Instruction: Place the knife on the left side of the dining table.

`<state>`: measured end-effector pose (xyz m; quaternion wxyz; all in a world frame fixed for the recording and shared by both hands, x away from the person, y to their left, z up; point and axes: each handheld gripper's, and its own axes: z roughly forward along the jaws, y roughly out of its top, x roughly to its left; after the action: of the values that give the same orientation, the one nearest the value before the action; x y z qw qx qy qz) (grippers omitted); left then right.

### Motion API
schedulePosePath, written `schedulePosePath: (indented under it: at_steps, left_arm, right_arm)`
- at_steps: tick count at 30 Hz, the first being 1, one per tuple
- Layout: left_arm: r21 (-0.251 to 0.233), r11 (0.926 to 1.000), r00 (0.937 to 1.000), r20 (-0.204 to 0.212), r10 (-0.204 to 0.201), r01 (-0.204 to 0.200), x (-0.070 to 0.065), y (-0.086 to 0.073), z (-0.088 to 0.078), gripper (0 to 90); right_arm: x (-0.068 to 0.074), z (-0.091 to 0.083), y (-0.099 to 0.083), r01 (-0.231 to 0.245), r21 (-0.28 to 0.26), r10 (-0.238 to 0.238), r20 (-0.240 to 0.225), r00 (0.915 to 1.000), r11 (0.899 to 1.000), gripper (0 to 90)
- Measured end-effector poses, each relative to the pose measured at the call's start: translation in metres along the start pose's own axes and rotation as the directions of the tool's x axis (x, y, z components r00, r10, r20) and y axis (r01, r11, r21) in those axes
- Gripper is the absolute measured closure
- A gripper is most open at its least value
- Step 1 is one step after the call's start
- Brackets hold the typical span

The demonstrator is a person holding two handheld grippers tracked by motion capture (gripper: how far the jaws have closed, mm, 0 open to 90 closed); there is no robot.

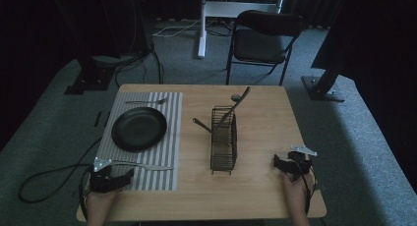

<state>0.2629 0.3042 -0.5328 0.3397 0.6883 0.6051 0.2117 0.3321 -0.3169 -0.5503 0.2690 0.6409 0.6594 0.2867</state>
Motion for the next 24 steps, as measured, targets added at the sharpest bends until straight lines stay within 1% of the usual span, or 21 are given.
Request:
schedulePosePath:
  at_steps: [3, 4, 5, 7, 9, 10, 11, 12, 13, 14, 15, 16, 18, 19, 21, 22, 24]
  left_arm:
    - [-0.005, 1.0, 0.9998, -0.019, -0.007, 0.007, 0.002, -0.004, -0.003, 9.3]
    - [0.004, 1.0, 0.9997, -0.024, -0.008, 0.008, 0.002, -0.005, -0.003, 6.4]
    - [0.02, 0.9998, 0.9995, -0.03, -0.007, 0.007, 0.003, -0.006, -0.003, 0.1]
    - [0.023, 0.9997, 0.9986, -0.052, -0.01, 0.011, 0.004, -0.009, -0.003, 0.1]
    - [0.018, 0.9998, 0.9982, -0.06, -0.008, 0.009, 0.005, -0.012, -0.003, 0.1]
    - [0.008, 1.0, 0.9955, -0.095, 0.0, 0.001, 0.005, -0.014, -0.003, 0.1]
    - [0.008, 0.9998, 0.992, -0.125, 0.017, -0.016, 0.004, -0.015, -0.003, 0.1]
    - [0.009, 0.9995, 0.99, -0.138, 0.031, -0.03, 0.004, -0.017, -0.003, 0.1]
    - [0.01, 0.9994, 0.9881, -0.15, 0.034, -0.033, 0.004, -0.018, -0.003, 0.1]
    - [0.01, 0.9994, 0.9881, -0.15, 0.034, -0.033, 0.004, -0.018, -0.003, 0.1]
    - [0.018, 0.999, 0.9869, -0.155, 0.043, -0.041, 0.004, -0.02, -0.003, 0.1]
    - [0.017, 0.999, 0.9842, -0.172, 0.043, -0.04, 0.004, -0.02, -0.004, 0.1]
    - [0.002, 0.9992, 0.9799, -0.195, 0.04, -0.04, 0.005, -0.021, -0.005, 0.1]
    - [-0.008, 0.9992, 0.9766, -0.212, 0.036, -0.039, 0.006, -0.021, -0.006, 0.1]
    - [-0.016, 0.9996, 0.9753, -0.22, 0.019, -0.024, 0.008, -0.021, -0.008, 0.1]
    - [-0.019, 0.9997, 0.9759, -0.218, 0.012, -0.017, 0.009, -0.022, -0.009, 0.1]
    - [-0.018, 0.9998, 0.9748, -0.223, 0.008, -0.012, 0.01, -0.022, -0.009, 0.1]
  right_arm:
    - [0.0, 0.0, 0.0, 0.0, 0.0, 0.0, 0.0, 1.0, 1.0, 12.0]
    - [0.0, 0.0, 0.0, 0.0, 0.0, 0.0, 0.0, 1.0, 1.0, 12.0]
    - [0.0, 0.0, 0.0, 0.0, 0.0, 0.0, 0.0, 1.0, 1.0, 12.0]
    - [0.0, 0.0, 0.0, 0.0, 0.0, 0.0, 0.0, 1.0, 1.0, 12.0]
    - [0.0, 0.0, 0.0, 0.0, 0.0, 0.0, 0.0, 1.0, 1.0, 12.0]
    - [0.0, 0.0, 0.0, 0.0, 0.0, 0.0, 0.0, 1.0, 1.0, 12.0]
    - [0.0, 0.0, 0.0, 0.0, 0.0, 0.0, 0.0, 1.0, 1.0, 12.0]
    - [0.0, 0.0, 0.0, 0.0, 0.0, 0.0, 0.0, 1.0, 1.0, 12.0]
    - [0.0, 0.0, 0.0, 0.0, 0.0, 0.0, 0.0, 1.0, 1.0, 12.0]
    - [0.0, 0.0, 0.0, 0.0, 0.0, 0.0, 0.0, 1.0, 1.0, 12.0]
    - [0.0, 0.0, 0.0, 0.0, 0.0, 0.0, 0.0, 1.0, 1.0, 12.0]
    - [0.0, 0.0, 0.0, 0.0, 0.0, 0.0, 0.0, 1.0, 1.0, 12.0]
    - [0.0, 0.0, 0.0, 0.0, 0.0, 0.0, 0.0, 1.0, 1.0, 12.0]
    - [0.0, 0.0, 0.0, 0.0, 0.0, 0.0, 0.0, 1.0, 1.0, 12.0]
    - [0.0, 0.0, 0.0, 0.0, 0.0, 0.0, 0.0, 1.0, 1.0, 12.0]
    - [0.0, 0.0, 0.0, 0.0, 0.0, 0.0, 0.0, 1.0, 1.0, 12.0]
    - [0.0, 0.0, 0.0, 0.0, 0.0, 0.0, 0.0, 1.0, 1.0, 12.0]
